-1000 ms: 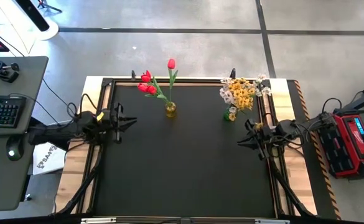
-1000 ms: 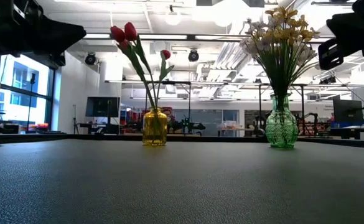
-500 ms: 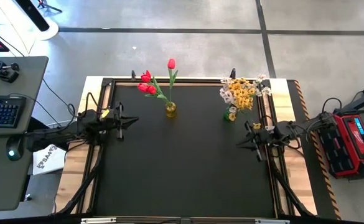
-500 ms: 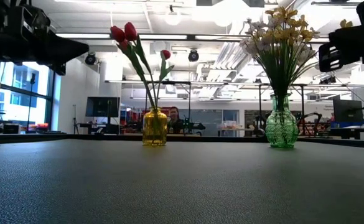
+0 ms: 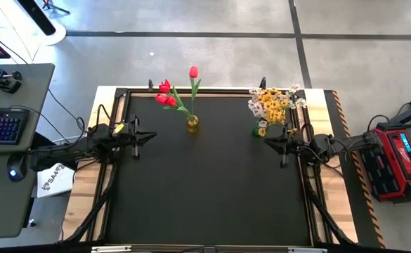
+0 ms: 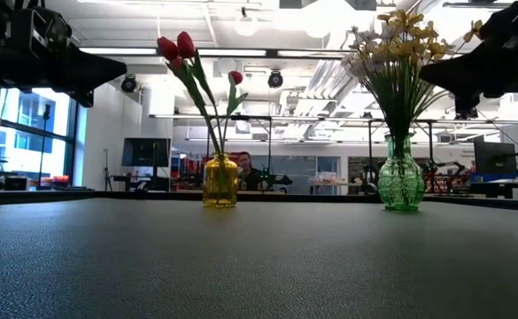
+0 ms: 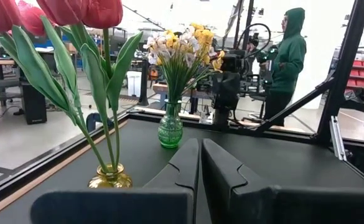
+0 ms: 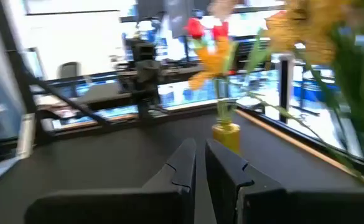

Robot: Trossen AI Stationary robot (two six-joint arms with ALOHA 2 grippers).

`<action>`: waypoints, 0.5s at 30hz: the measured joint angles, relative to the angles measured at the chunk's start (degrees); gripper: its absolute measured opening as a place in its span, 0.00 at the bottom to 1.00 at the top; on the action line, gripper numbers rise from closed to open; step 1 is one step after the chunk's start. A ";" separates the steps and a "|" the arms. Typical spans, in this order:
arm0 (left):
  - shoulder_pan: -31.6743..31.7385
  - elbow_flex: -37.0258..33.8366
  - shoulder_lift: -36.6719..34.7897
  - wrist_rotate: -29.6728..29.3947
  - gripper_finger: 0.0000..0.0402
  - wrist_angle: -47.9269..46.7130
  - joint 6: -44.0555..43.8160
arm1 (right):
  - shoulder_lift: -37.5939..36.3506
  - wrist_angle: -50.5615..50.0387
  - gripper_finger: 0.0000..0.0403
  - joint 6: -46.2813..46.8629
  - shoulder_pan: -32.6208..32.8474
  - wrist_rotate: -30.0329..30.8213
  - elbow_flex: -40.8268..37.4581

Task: Sort flowers into vase by color
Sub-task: Return to Home Position

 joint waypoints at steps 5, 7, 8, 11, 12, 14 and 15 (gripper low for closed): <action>0.00 0.00 0.00 0.00 0.02 0.00 -0.02 | 0.13 0.59 0.05 -1.50 -3.79 -9.37 0.00; 0.00 0.00 0.00 0.00 0.02 0.00 -0.01 | 0.24 0.55 0.05 -2.05 -4.95 -9.13 0.00; 0.00 0.00 0.00 0.00 0.02 0.00 -0.01 | 0.24 0.38 0.05 -2.91 -5.43 -8.45 0.00; 0.00 0.00 0.00 0.00 0.02 0.00 -0.01 | 0.24 -0.13 0.05 -4.36 -6.29 -7.24 -0.02; 0.00 0.00 0.00 0.00 0.02 0.02 0.00 | 0.24 -0.16 0.05 -4.18 -6.35 -7.12 -0.02; 0.00 0.00 0.00 0.00 0.02 0.00 0.00 | 0.24 -0.24 0.05 -4.10 -6.35 -7.14 -0.02; 0.00 0.00 0.00 0.00 0.02 0.00 0.00 | 0.23 -0.29 0.05 -4.10 -6.35 -7.14 -0.02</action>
